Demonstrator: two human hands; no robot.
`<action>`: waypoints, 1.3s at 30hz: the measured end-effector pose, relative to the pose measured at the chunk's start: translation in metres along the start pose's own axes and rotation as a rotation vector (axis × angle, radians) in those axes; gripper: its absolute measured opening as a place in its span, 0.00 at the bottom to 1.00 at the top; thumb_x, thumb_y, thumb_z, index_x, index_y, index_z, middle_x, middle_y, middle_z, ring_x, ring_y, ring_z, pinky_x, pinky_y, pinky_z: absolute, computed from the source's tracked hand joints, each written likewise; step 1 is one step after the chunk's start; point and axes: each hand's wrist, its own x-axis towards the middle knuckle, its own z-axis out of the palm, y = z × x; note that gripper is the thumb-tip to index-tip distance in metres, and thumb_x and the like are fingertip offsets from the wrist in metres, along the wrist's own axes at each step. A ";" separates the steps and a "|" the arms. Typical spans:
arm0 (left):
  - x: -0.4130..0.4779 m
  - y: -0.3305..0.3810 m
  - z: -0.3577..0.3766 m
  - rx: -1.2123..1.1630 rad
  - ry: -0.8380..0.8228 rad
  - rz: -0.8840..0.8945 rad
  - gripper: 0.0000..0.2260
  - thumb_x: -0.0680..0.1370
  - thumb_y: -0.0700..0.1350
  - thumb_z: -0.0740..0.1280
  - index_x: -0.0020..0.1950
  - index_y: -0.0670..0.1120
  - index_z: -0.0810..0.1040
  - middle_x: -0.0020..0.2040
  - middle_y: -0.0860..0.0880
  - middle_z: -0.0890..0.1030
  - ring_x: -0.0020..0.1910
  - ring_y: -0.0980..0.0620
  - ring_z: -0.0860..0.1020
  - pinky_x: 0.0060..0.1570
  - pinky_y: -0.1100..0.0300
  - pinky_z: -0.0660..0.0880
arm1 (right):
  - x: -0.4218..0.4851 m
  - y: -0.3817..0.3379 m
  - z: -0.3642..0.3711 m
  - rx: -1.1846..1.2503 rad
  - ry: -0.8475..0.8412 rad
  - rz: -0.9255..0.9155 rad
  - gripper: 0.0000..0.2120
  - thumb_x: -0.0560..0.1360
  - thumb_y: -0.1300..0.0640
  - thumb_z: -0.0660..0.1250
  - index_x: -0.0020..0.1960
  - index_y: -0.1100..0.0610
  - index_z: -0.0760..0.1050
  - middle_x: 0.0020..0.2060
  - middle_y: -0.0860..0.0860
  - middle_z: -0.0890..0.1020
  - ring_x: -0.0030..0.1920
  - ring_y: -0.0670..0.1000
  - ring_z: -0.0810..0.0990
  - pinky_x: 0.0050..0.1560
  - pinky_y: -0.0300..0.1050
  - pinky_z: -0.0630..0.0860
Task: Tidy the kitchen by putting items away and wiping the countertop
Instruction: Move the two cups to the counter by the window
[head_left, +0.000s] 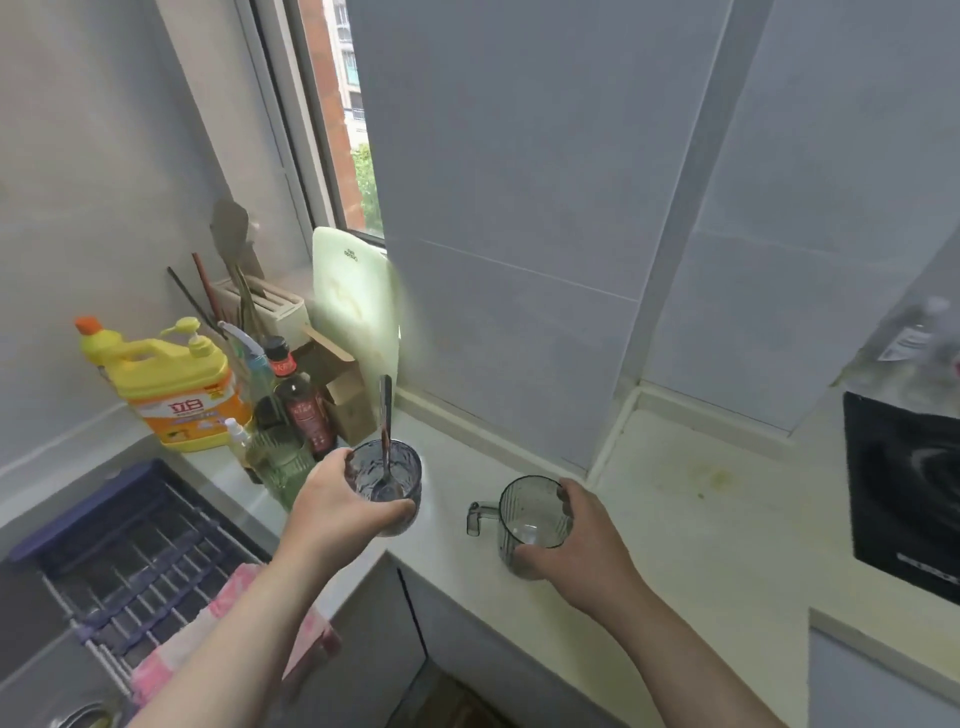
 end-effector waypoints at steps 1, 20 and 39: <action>0.016 -0.003 0.002 0.008 -0.025 0.011 0.22 0.61 0.49 0.79 0.49 0.54 0.74 0.47 0.54 0.79 0.44 0.58 0.78 0.37 0.63 0.71 | 0.010 -0.002 0.005 -0.011 0.002 0.010 0.32 0.67 0.53 0.77 0.65 0.45 0.64 0.62 0.46 0.69 0.58 0.45 0.69 0.52 0.33 0.65; 0.202 -0.063 0.079 0.044 -0.207 0.068 0.28 0.54 0.55 0.78 0.51 0.53 0.76 0.47 0.55 0.81 0.45 0.56 0.80 0.44 0.58 0.77 | 0.177 0.001 0.072 -0.237 -0.070 0.035 0.42 0.66 0.54 0.78 0.75 0.52 0.64 0.64 0.44 0.70 0.67 0.46 0.69 0.63 0.32 0.62; 0.218 -0.069 0.086 0.079 -0.264 0.100 0.30 0.60 0.52 0.82 0.57 0.49 0.73 0.52 0.53 0.80 0.51 0.53 0.79 0.44 0.63 0.71 | 0.192 -0.004 0.071 -0.182 -0.091 0.009 0.44 0.66 0.54 0.78 0.77 0.48 0.62 0.68 0.45 0.69 0.70 0.44 0.67 0.72 0.43 0.66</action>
